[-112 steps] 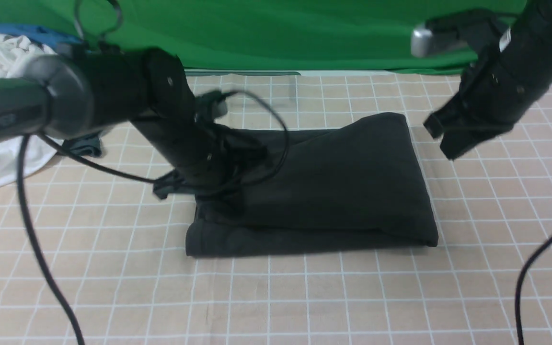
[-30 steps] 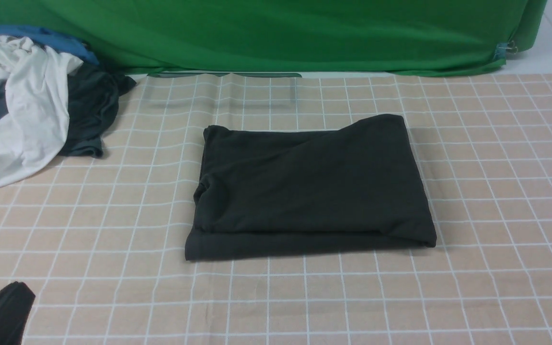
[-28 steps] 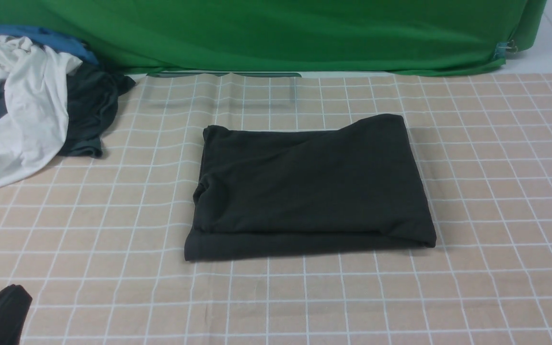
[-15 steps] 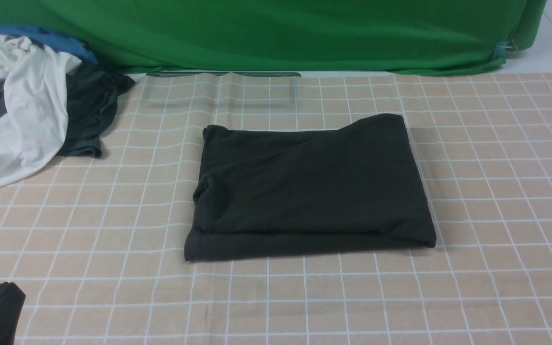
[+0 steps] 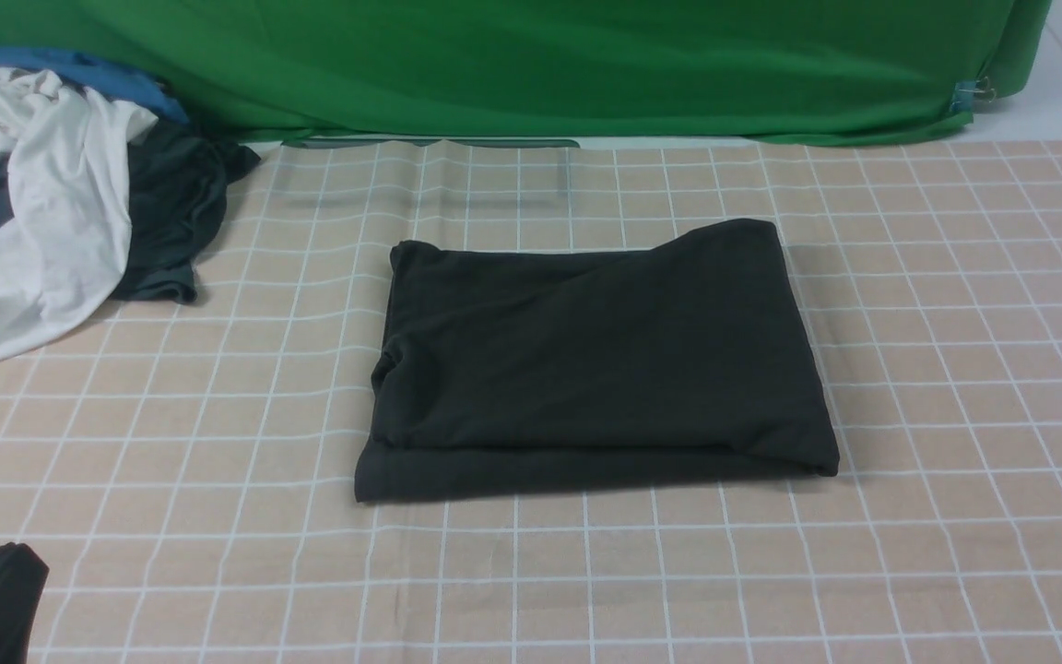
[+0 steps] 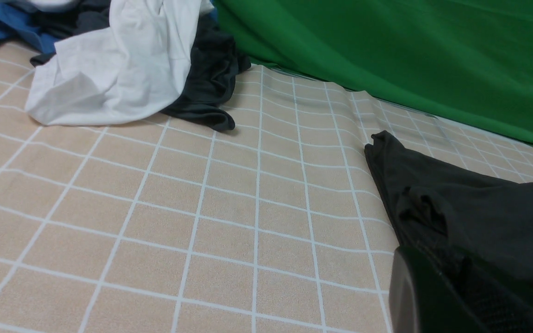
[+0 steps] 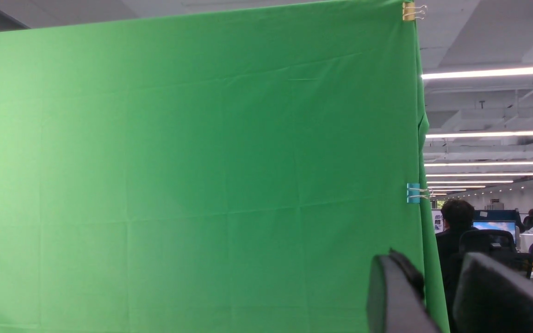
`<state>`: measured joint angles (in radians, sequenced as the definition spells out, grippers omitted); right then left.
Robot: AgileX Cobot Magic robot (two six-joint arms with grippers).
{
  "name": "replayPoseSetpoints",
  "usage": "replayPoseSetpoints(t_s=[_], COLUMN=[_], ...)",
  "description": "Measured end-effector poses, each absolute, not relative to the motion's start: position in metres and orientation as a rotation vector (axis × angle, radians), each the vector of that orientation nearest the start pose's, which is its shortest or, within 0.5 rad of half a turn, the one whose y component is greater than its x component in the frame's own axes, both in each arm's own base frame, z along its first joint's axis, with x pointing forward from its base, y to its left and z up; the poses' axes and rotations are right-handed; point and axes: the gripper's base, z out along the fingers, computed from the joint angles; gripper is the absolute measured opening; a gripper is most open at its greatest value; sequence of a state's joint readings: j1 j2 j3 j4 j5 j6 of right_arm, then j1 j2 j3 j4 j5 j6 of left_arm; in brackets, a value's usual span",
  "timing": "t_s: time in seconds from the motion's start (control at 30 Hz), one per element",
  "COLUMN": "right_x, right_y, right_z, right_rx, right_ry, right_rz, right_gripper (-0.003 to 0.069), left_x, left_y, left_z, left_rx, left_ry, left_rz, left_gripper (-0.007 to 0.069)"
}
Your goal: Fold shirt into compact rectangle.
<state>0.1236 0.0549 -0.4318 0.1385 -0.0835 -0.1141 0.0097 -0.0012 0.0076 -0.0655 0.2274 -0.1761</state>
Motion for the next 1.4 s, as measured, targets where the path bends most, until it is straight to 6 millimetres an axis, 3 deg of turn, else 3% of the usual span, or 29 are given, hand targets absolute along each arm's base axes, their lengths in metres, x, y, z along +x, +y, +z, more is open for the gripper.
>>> replayPoseSetpoints(t_s=[0.13, 0.27, 0.43, 0.57, 0.6, 1.4], right_x=[0.015, 0.024, 0.049, 0.056, 0.056, 0.055], right_y=[0.002, 0.004, 0.002, 0.002, 0.002, 0.002], right_z=[0.351, 0.331, 0.261, 0.200, 0.193, 0.187], right_rx=[-0.070, -0.134, -0.174, -0.165, -0.155, -0.119], right_ry=[1.089, 1.262, 1.542, 1.690, 1.719, 1.751], right_rz=[0.087, -0.022, -0.131, -0.118, -0.104, -0.068], right_gripper=[0.0247, 0.0247, 0.0247, 0.0247, 0.0247, 0.0247], left_x=[0.056, 0.056, 0.056, 0.056, 0.056, 0.056], left_y=[-0.001, -0.001, -0.001, -0.001, -0.001, -0.001], left_z=[0.190, 0.190, 0.190, 0.190, 0.190, 0.190], left_rx=[-0.203, -0.203, -0.203, -0.203, -0.203, -0.203], left_ry=[1.708, 1.708, 1.708, 1.708, 1.707, 1.706], left_rz=[-0.183, -0.183, -0.183, -0.183, -0.183, -0.183], left_gripper=[0.0013, 0.0013, 0.0013, 0.0013, 0.0013, 0.0013])
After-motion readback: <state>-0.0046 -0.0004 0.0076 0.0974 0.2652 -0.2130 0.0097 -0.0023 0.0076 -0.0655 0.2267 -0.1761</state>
